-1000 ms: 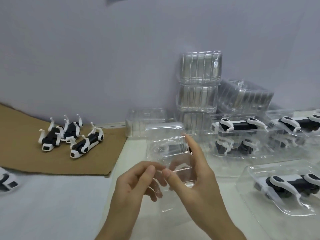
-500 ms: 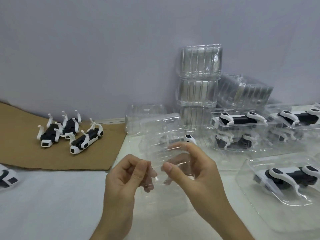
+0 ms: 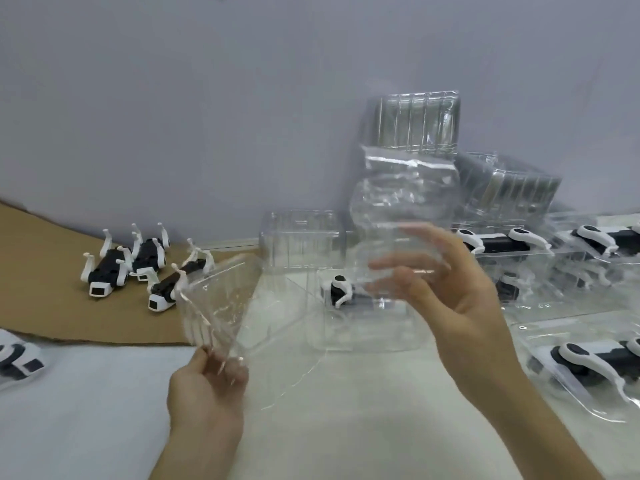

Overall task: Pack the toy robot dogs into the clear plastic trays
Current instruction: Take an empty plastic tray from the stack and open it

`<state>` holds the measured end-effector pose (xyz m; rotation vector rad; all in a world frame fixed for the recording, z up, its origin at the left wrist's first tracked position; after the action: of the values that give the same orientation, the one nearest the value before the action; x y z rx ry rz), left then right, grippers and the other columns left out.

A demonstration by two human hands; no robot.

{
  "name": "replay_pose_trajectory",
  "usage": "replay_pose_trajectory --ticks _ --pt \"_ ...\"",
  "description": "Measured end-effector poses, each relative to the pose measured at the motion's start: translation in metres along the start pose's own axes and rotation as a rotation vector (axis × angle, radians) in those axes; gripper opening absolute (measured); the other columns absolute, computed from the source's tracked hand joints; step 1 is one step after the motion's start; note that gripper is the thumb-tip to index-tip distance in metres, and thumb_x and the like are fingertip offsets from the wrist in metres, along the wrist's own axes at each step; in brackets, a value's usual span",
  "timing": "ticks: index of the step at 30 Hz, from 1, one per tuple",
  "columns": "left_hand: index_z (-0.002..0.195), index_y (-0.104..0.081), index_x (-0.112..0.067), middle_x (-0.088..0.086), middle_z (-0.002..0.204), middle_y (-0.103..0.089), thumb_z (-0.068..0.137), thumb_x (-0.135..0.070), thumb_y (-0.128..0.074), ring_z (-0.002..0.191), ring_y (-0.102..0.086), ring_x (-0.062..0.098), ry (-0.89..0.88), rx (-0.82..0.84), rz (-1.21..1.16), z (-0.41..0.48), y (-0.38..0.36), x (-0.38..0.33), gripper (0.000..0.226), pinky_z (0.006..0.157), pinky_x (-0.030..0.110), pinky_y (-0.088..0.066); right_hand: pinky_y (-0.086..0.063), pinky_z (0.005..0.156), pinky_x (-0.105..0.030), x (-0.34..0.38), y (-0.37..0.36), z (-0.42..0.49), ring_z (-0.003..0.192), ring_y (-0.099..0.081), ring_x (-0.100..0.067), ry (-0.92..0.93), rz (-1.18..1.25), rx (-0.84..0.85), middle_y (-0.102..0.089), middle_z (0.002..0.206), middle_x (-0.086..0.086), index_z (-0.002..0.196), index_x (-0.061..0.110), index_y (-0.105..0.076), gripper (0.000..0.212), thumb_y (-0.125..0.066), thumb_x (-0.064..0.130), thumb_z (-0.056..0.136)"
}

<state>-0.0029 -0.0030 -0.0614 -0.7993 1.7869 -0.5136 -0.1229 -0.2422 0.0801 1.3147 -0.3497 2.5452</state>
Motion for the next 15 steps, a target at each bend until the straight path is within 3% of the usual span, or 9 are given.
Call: replay_pose_trajectory --ticks 3,5,9,12,15 --pt "0.074 -0.04 -0.017 -0.003 0.051 -0.034 0.102 -0.01 -0.034 0.037 -0.028 0.011 -0.054 -0.07 0.013 0.01 0.006 0.013 0.029 0.037 0.02 -0.027 -0.056 0.08 -0.022 0.007 -0.017 0.032 0.093 -0.071 -0.014 0.097 -0.342 0.102 -0.071 0.104 0.006 0.132 0.032 -0.051 0.035 -0.059 0.022 0.099" --pt "0.074 -0.045 -0.016 -0.001 0.053 -0.037 0.101 -0.014 -0.039 0.044 -0.031 0.014 -0.146 -0.073 0.085 0.013 0.002 0.013 0.028 0.045 0.027 -0.029 -0.053 0.08 -0.017 -0.004 -0.035 0.062 0.09 -0.068 -0.007 0.127 -0.585 0.172 -0.066 0.104 0.012 0.136 0.032 -0.049 0.038 -0.057 0.019 0.101" --pt "0.064 -0.058 -0.018 -0.005 0.045 -0.038 0.098 -0.02 -0.048 0.035 -0.031 0.012 -0.199 -0.054 0.104 0.015 -0.002 0.011 0.036 0.037 0.017 -0.031 -0.048 0.093 -0.042 -0.06 -0.07 0.122 0.096 -0.061 -0.021 0.126 -1.007 0.364 -0.063 0.119 0.0 0.143 0.023 -0.043 0.045 -0.056 0.014 0.101" --pt "0.063 -0.057 -0.019 -0.007 0.044 -0.038 0.1 -0.027 -0.051 0.033 -0.033 0.01 -0.196 -0.051 0.073 0.015 -0.003 0.01 0.038 0.037 0.016 -0.034 -0.042 0.093 -0.042 -0.109 -0.081 0.153 0.107 -0.061 -0.028 0.102 -1.244 0.495 -0.062 0.124 -0.005 0.144 0.022 -0.042 0.046 -0.051 0.009 0.101" --pt "0.063 -0.065 -0.021 -0.007 0.046 -0.041 0.101 -0.027 -0.051 0.034 -0.034 0.009 -0.183 -0.059 0.055 0.016 -0.004 0.012 0.041 0.036 0.016 -0.034 -0.037 0.088 -0.04 -0.146 -0.08 0.177 0.107 -0.059 -0.029 0.023 -1.353 0.564 -0.06 0.125 -0.007 0.142 0.02 -0.043 0.046 -0.045 0.003 0.099"
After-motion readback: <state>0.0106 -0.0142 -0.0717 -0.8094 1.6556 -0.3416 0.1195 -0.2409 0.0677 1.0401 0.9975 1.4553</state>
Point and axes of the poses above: each hand's wrist, its own z-axis towards the middle knuckle, its own y-axis out of the back of the hand, x = y × z, the point moved 7 cm from there along z, towards the middle knuckle
